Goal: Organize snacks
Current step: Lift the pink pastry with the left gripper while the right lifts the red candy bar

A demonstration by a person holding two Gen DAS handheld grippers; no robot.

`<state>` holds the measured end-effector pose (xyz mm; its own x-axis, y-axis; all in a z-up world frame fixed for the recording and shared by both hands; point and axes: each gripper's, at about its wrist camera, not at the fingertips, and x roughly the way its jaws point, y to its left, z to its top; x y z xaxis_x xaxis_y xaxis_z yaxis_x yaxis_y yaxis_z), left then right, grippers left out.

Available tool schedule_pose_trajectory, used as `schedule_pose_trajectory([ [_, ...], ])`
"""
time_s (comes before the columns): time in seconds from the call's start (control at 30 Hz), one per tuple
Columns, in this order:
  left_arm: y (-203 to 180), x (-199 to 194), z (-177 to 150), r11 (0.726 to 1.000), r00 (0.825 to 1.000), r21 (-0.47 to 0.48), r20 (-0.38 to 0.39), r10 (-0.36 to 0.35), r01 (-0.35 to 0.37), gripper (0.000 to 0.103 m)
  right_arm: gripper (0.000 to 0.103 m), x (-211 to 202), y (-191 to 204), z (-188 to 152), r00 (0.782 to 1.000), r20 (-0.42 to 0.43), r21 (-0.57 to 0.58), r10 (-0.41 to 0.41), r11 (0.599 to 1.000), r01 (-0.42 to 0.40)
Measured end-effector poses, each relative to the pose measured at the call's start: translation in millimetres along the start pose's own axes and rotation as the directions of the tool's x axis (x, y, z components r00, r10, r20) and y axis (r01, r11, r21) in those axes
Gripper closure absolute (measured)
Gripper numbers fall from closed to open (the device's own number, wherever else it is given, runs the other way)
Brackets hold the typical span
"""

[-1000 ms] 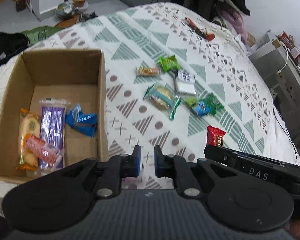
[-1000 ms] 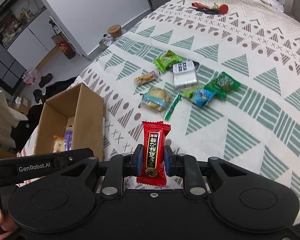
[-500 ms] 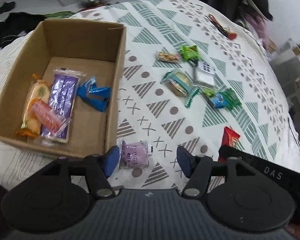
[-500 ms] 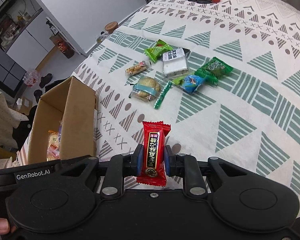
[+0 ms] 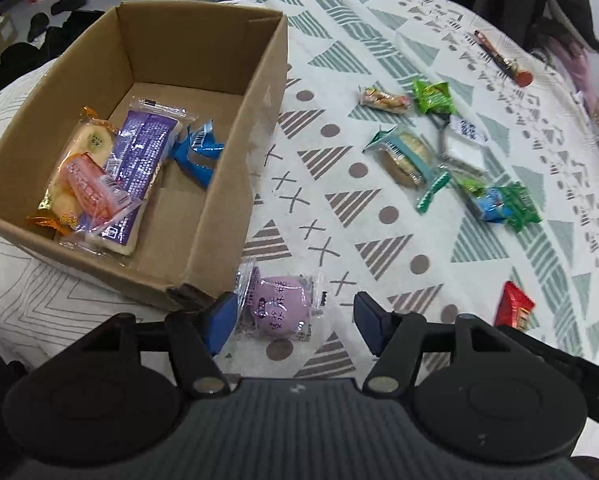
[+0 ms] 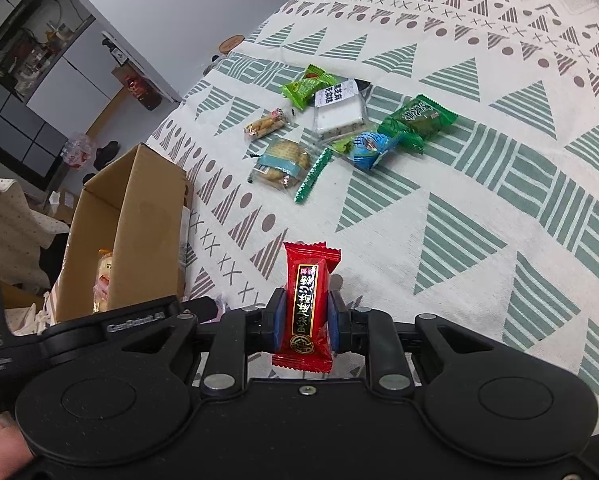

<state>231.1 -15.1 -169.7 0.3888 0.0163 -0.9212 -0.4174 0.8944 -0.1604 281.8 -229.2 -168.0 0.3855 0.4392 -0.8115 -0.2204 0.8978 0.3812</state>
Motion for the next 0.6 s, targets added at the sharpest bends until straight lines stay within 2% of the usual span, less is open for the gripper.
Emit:
schedule_pose_trajectory([
  [0.33,-10,30,-4,0.995,0.995,0.007,-0.018,0.102,-0.102,0.044,0.082,11,-20,-2,0.999,-0.034,0.032,0.013,0.999,-0.011],
  [0.43,-8,36,-2,0.993,0.993,-0.011,-0.025,0.118,-0.118,0.053,0.082,14,-24,-2,0.999,-0.044,0.037,0.012,0.999,-0.010],
  [0.5,-7,37,-1,0.991,0.991,-0.021,-0.023,0.130,-0.130,0.069,0.082,16,-24,-2,0.999,-0.048,0.038,0.014,0.999,-0.013],
  [0.6,-8,33,1,0.991,0.991,-0.008,-0.014,0.135,-0.135,0.075,0.082,18,-22,0,0.999,-0.050,0.037,0.020,0.999,-0.018],
])
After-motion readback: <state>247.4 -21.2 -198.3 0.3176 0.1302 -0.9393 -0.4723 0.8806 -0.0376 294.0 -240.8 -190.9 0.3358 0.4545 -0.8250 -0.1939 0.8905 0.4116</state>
